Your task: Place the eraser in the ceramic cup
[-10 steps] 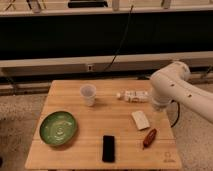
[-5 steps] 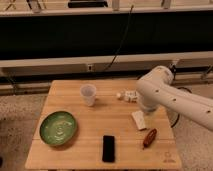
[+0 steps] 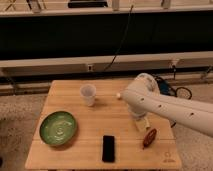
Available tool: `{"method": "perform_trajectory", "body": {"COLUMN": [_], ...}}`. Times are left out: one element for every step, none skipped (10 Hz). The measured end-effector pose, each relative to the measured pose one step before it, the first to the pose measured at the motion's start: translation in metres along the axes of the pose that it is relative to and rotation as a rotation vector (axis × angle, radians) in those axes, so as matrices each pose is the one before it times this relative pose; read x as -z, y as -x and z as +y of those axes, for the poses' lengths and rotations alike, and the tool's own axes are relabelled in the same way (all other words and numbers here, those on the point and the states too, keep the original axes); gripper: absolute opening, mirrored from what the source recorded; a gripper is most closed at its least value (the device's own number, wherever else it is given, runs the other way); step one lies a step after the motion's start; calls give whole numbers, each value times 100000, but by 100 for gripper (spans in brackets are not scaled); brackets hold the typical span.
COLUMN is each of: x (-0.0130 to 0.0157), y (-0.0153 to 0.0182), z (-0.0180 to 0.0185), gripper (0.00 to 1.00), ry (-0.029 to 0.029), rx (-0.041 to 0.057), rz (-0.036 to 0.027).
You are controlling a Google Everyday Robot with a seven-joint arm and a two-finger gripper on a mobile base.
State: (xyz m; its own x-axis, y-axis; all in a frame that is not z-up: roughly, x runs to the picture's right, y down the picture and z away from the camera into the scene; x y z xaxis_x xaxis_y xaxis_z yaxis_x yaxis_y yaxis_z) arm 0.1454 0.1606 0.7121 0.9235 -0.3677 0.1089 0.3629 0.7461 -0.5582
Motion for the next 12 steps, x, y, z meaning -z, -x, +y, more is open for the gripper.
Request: {"method": "perform_trajectory", "body": {"x": [-321,-316,-581,-291,-317,-278,-356,-564,-352,-140,-368,-465], "y": [1595,968,990,441,356,1111,1079,1107,558,141,140,236], "z": [-282,-86,30,167,314,-187,-229,-169,-43,176,479,206], "gripper": [80,80,80,80,80,80,80,80,80,80,80,80], "ry": [110,205,501,419,487,210,322,451,308,528,603,278], "rx": [4378,3256,4125,2308,2481,3416,3282,3668,2114,1574,2189,1825], "rz": [398,799,1002,360,194,-14,-24,55,91,-129,-189,174]}}
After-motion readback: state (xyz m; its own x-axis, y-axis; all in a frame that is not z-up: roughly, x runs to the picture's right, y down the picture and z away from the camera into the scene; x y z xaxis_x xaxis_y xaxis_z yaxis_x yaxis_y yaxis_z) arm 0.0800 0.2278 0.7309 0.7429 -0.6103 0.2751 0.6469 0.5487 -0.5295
